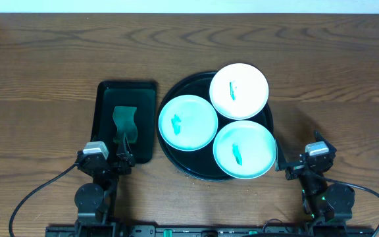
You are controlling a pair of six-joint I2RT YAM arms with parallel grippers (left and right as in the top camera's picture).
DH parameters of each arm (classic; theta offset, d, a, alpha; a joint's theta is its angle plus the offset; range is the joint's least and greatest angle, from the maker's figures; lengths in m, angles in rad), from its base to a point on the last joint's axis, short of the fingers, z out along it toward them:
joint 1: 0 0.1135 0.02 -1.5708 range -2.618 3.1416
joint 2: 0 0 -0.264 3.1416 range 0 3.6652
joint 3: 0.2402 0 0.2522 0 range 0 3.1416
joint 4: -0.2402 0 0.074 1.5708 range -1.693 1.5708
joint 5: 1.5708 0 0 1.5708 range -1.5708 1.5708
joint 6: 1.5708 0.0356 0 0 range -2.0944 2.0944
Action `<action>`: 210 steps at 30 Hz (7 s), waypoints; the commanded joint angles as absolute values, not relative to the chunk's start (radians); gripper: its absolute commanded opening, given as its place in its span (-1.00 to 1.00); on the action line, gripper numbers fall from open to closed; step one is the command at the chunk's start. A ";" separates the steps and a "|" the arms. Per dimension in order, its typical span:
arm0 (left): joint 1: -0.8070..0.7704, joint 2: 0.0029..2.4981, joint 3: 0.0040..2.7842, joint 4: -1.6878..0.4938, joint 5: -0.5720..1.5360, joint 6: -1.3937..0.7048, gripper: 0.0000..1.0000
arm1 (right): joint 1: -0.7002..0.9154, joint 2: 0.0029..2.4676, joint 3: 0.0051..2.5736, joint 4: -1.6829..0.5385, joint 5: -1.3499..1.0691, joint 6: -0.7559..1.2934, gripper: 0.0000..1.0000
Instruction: Clean dirty plates on tray and stack at the side
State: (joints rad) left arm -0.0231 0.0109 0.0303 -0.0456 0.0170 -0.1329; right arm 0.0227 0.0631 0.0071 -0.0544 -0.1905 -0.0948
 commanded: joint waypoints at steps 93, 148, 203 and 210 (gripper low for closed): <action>-0.023 0.741 0.794 -0.402 0.016 -0.143 0.51 | 0.027 0.372 0.437 -0.067 -0.291 0.003 0.98; -0.023 1.375 1.251 -1.031 0.058 -0.212 0.51 | 0.498 1.913 1.424 -0.855 -0.182 0.505 -0.28; -0.023 1.618 1.187 -0.912 0.059 -0.107 0.27 | 0.558 2.080 1.395 -0.737 -0.094 0.519 -0.98; -0.023 1.743 1.187 -0.860 0.059 -0.060 0.27 | 0.558 2.080 1.394 -0.738 -0.094 0.519 -0.98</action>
